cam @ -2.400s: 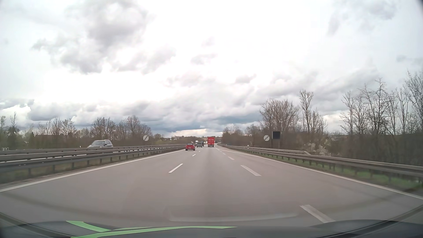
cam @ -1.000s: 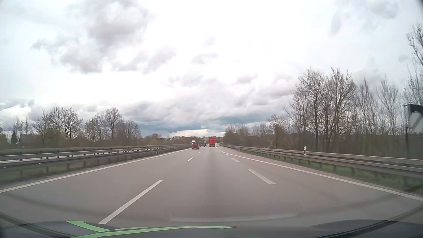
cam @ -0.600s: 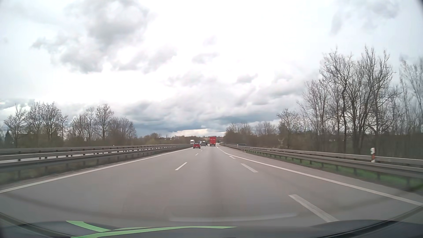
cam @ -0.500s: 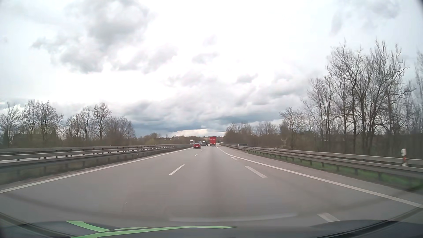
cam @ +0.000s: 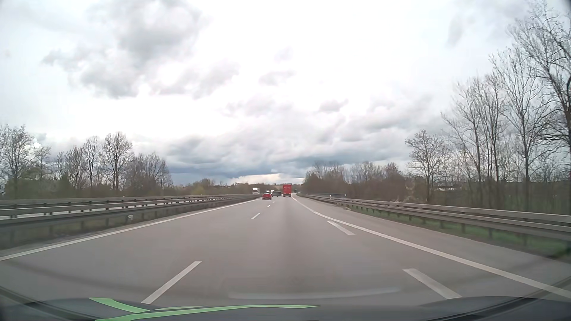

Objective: Follow the waypoints while adhering to traffic rules and regulations

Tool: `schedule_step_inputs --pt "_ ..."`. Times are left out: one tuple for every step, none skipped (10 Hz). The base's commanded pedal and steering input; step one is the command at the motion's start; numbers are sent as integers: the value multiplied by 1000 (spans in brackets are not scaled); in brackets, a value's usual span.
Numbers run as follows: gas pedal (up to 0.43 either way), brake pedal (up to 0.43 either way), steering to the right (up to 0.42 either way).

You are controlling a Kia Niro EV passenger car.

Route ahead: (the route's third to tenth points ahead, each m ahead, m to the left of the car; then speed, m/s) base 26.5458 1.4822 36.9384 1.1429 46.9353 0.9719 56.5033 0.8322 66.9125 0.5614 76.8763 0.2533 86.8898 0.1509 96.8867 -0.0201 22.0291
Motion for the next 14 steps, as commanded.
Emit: schedule_step_inputs --pt "512 0 -2" --pt "512 0 -2" --pt "512 0 -2" --pt "512 0 -2" --pt "500 0 -2" --pt "500 0 -2" --pt "500 0 -2" --pt "500 0 -2" --pt "500 0 -2" --pt "488 0 -2" --pt "488 0 -2" --pt "488 0 -2" --pt "488 0 -2" --pt "488 0 -2"
